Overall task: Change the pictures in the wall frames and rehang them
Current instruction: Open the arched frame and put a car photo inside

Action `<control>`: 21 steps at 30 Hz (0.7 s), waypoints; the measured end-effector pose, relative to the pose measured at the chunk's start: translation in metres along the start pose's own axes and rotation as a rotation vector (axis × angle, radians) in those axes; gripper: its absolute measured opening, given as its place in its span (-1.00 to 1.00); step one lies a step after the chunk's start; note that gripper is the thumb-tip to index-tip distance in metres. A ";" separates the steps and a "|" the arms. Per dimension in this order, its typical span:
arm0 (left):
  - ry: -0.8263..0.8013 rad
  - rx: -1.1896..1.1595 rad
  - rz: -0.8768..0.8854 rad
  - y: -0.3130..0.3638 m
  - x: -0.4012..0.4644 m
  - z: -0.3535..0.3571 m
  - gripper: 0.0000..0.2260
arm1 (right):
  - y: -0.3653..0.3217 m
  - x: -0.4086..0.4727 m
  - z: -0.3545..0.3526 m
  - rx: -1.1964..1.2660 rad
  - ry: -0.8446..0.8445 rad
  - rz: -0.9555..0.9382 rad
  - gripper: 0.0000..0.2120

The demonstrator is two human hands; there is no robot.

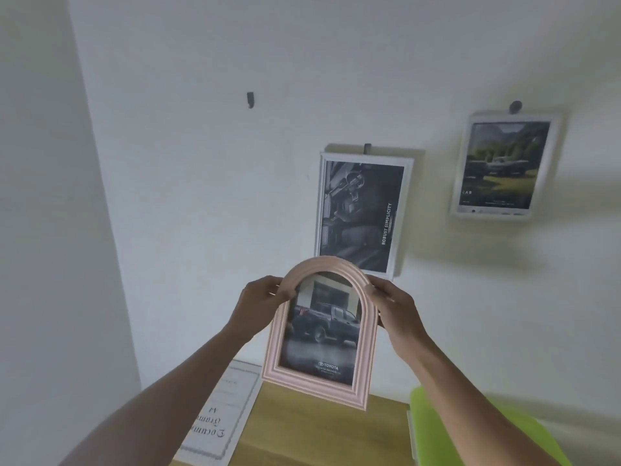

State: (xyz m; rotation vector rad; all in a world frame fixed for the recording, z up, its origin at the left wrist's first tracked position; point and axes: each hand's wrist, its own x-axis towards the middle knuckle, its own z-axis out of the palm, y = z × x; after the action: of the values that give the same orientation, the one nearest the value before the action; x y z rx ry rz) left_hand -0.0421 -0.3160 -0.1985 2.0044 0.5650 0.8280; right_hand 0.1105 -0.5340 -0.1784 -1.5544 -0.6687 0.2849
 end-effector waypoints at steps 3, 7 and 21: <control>0.069 -0.096 -0.029 0.009 0.024 -0.021 -0.82 | -0.016 0.026 0.011 -0.126 -0.126 -0.056 -0.60; 0.140 -0.079 -0.030 0.016 0.056 -0.048 -0.81 | -0.034 0.059 0.034 -0.265 -0.252 -0.097 -0.32; 0.230 0.076 0.208 0.034 0.182 -0.164 -0.83 | -0.119 0.165 0.143 -0.328 -0.052 -0.325 -0.55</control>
State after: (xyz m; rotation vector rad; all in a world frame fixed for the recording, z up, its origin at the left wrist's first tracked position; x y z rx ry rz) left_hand -0.0366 -0.1247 -0.0426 2.0749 0.5291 1.1903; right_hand 0.1337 -0.3262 -0.0437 -1.7191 -1.0337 -0.0319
